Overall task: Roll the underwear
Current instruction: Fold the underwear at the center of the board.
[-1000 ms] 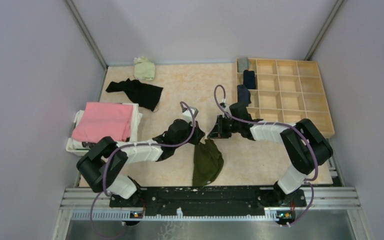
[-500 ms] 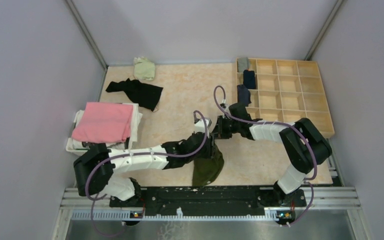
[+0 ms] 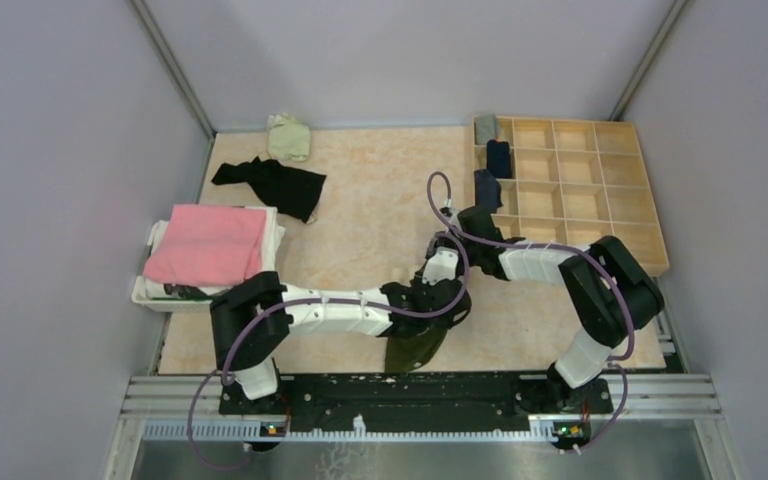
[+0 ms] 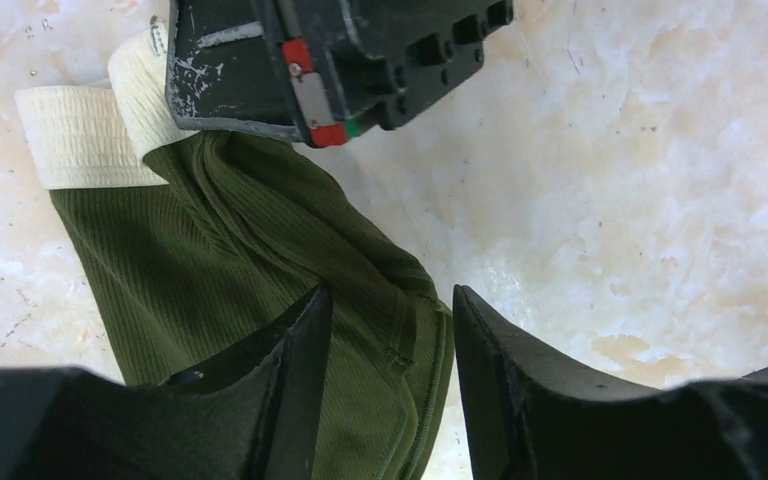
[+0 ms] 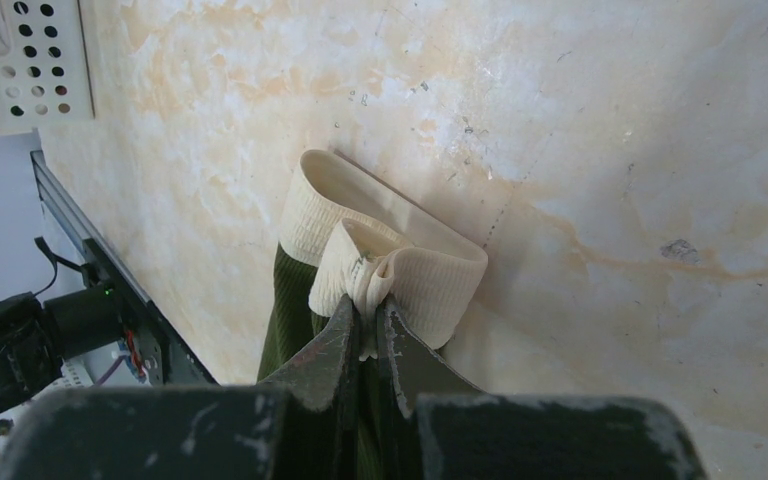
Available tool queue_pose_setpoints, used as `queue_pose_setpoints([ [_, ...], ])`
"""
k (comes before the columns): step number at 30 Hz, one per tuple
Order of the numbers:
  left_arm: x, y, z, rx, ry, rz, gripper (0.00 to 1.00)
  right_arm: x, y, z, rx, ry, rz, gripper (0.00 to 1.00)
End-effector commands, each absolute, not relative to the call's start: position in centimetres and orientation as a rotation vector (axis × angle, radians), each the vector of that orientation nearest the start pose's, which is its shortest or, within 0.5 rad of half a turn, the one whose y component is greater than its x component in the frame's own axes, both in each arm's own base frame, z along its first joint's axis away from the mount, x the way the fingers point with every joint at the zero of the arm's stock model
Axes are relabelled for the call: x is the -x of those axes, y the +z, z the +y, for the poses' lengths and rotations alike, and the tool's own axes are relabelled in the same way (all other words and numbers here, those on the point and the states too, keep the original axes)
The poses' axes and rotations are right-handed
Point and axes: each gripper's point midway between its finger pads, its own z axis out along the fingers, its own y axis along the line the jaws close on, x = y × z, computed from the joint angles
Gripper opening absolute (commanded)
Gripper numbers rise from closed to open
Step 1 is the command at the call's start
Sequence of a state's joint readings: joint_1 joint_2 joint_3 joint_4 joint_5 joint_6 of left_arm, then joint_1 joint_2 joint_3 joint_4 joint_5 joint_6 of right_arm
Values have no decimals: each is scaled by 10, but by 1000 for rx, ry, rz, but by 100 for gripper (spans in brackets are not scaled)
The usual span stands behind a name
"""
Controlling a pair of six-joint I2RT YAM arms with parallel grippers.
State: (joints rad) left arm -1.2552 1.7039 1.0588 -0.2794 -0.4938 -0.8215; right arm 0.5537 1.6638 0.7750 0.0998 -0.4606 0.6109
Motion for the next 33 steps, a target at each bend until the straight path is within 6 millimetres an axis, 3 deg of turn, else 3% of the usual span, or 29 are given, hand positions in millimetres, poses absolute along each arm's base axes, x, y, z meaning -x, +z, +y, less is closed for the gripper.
queue_pose_setpoints([
  [1, -184, 81, -379, -321, -311, 2311, 55, -277, 53, 289, 206, 1060, 2492, 0],
  [17, -183, 58, -379, -380, -43, 2342, 62, -276, 53, 290, 207, 1070, 2490, 0],
  [23, -181, 47, -381, -399, -17, 2352, 61, -276, 53, 291, 210, 1072, 2490, 0],
  [33, -180, 46, -387, -413, -28, 2346, 57, -276, 54, 291, 208, 1079, 2489, 0],
])
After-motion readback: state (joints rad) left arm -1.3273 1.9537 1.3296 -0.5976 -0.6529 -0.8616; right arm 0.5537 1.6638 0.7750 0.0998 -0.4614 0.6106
